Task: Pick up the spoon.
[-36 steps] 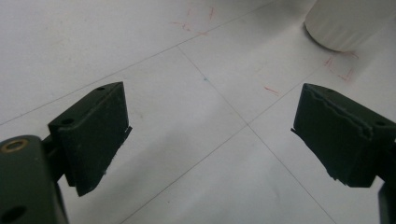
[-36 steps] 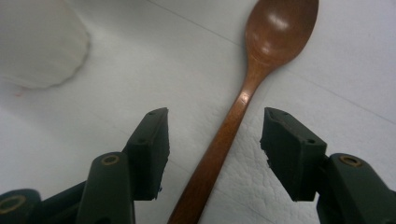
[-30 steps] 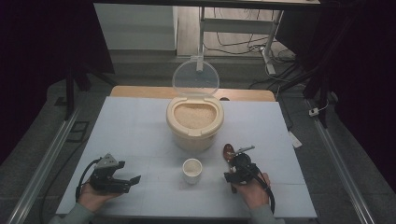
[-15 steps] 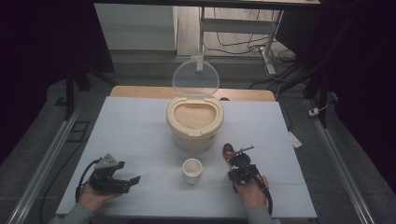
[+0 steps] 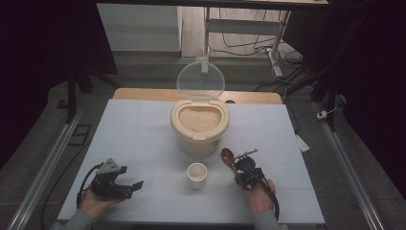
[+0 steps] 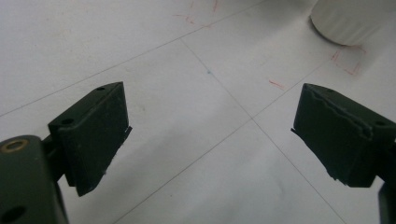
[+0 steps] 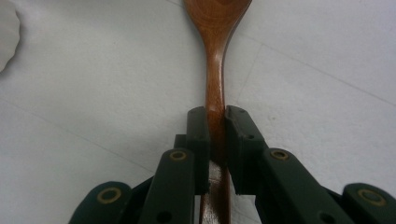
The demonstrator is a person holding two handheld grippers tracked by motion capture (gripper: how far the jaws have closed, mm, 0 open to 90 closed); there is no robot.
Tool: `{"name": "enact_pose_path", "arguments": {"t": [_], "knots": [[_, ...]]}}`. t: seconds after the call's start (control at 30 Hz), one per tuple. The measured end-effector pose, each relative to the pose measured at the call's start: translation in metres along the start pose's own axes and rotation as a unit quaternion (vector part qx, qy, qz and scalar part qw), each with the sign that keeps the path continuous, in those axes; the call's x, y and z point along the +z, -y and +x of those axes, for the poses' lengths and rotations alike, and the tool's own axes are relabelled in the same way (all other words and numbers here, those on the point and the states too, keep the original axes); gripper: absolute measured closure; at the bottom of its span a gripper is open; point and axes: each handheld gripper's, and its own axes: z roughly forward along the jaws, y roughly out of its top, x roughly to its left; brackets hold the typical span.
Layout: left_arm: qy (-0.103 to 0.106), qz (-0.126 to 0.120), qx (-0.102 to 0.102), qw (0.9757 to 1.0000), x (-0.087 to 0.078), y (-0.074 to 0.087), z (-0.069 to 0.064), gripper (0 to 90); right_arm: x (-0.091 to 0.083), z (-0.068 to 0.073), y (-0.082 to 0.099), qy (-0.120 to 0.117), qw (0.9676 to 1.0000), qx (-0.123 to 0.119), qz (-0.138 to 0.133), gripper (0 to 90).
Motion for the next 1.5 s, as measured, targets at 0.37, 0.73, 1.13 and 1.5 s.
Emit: {"name": "enact_pose_path", "arguments": {"t": [0.37, 0.73, 1.13, 1.5], "knots": [[-0.009, 0.001, -0.007, 0.9999, -0.001, 0.002, 0.002, 10.1, -0.014, -0.027, 0.007, -0.082, 0.9954, 0.021, -0.044, 80.3], [-0.016, 0.002, -0.012, 0.9998, -0.001, 0.004, 0.004, 10.2, -0.035, -0.042, 0.014, -0.136, 0.9871, -0.006, -0.084, 80.3], [-0.027, 0.002, -0.021, 0.9994, 0.000, 0.004, 0.006, 10.3, -0.060, -0.048, 0.018, -0.193, 0.9717, -0.068, -0.118, 80.3], [-0.027, 0.002, -0.025, 0.9993, -0.001, 0.005, 0.009, 10.3, -0.067, -0.044, 0.017, -0.239, 0.9585, -0.083, -0.131, 80.3]]}}
